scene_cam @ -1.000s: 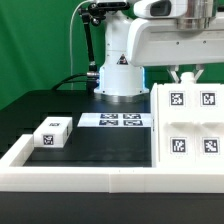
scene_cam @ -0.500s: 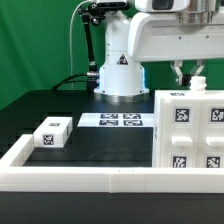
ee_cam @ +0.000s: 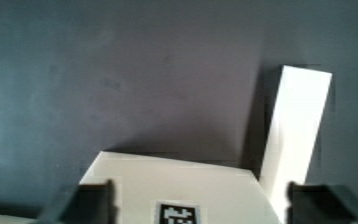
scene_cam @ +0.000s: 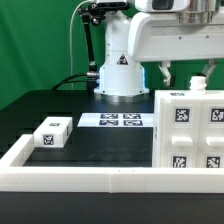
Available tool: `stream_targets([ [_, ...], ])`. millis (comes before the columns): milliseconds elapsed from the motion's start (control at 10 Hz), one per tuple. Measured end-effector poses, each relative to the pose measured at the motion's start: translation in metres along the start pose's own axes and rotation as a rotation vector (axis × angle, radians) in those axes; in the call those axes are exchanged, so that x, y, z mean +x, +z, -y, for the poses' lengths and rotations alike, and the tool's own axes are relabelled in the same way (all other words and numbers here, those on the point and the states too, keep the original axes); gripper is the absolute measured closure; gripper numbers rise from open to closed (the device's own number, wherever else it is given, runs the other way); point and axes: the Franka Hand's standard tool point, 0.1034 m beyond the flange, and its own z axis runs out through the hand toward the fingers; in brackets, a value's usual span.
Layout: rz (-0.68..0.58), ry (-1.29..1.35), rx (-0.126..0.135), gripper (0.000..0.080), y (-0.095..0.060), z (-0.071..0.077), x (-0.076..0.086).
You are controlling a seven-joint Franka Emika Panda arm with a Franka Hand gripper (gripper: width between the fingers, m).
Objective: Assemble cabinet
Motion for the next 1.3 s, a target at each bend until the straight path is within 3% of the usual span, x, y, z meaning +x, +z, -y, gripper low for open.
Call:
stream_targets([
  [100, 0.000, 0.000, 0.000, 0.0168, 0.000, 0.000, 0.000],
  [200, 0.000, 0.000, 0.000, 0.0051, 0.000, 0.000, 0.000],
  [300, 0.000, 0.000, 0.000, 0.0009, 0.000, 0.000, 0.000],
  [500, -0.002, 0.006, -0.001, 0.0001, 0.008, -0.007, -0.008],
  [700, -0.007, -0.002, -0.009, 0.0002, 0.023, -0.028, -0.028],
  [900, 0.002, -0.015, -0.019, 0.0002, 0.032, -0.067, -0.044],
  [1000, 0.003, -0.012, -0.021, 0.0002, 0.032, -0.079, -0.046],
  [1100, 0.004, -0.023, -0.020, 0.0002, 0.032, -0.073, -0.045],
  [1300, 0.004, -0.024, -0.021, 0.0002, 0.032, -0.078, -0.046],
])
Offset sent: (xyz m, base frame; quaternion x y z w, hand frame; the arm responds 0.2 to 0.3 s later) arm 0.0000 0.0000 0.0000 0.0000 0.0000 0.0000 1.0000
